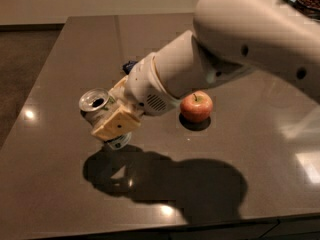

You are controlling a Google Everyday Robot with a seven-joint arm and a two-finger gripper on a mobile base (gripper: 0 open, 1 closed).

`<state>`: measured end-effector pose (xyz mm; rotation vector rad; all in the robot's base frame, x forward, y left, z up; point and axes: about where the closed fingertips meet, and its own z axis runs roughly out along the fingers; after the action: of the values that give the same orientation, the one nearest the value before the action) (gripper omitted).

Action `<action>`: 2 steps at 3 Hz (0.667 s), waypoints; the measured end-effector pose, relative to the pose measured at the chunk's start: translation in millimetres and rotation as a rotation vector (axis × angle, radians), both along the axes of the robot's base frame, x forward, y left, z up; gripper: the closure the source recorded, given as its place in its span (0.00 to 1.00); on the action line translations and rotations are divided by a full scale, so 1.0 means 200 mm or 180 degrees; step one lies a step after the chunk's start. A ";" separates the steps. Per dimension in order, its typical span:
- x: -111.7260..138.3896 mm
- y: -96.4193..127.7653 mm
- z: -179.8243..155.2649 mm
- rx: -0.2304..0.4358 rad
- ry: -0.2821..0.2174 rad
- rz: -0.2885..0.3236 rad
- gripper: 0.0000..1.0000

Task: Knock 7up can over

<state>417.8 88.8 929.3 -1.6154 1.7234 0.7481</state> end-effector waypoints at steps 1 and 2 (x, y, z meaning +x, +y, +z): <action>0.03 -0.06 0.05 -0.0468 -0.0152 0.0050 1.00; 0.08 -0.14 0.01 -0.0972 -0.0250 0.0164 1.00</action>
Offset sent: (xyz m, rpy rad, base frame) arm 0.0327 -0.0556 -0.0109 -0.5228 -0.1169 0.0963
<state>433.0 60.7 930.8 -1.8714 1.8116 0.4532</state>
